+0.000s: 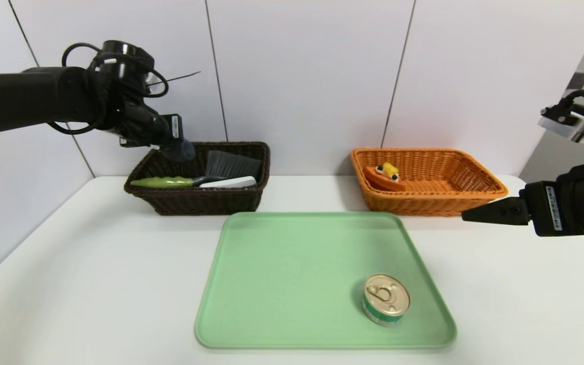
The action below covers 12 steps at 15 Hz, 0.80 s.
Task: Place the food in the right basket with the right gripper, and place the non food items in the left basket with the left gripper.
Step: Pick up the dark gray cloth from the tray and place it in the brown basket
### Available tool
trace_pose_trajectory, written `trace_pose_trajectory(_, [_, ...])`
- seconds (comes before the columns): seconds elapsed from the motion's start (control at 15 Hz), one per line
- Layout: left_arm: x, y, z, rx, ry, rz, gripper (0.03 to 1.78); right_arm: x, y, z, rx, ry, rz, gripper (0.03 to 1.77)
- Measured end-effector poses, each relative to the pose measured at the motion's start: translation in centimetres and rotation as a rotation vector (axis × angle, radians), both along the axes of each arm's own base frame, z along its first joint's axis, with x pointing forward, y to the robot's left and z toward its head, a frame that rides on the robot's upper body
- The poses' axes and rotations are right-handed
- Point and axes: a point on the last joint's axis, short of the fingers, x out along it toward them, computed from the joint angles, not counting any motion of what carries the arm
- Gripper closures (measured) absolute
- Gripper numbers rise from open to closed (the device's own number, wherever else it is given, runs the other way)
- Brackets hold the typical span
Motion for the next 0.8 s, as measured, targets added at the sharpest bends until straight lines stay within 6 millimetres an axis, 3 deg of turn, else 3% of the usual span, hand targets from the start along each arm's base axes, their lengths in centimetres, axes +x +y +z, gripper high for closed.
trace_pose_trajectory(0.13, [0.5, 0.4, -0.7, 0.000, 0.015, 0.011, 1.23, 0.0, 0.0, 0.0, -0.002, 0.000, 0.002, 0.09])
trace_pose_trajectory(0.33, [0.6, 0.5, -0.9, -0.002, 0.019, 0.015, 0.87, 0.0, 0.0, 0.0, -0.003, 0.000, 0.004, 0.09])
trace_pose_trajectory(0.8, [-0.4, 0.6, 0.0, -0.003, 0.016, 0.017, 0.42, 0.0, 0.1, -0.1, -0.003, 0.004, 0.008, 0.09])
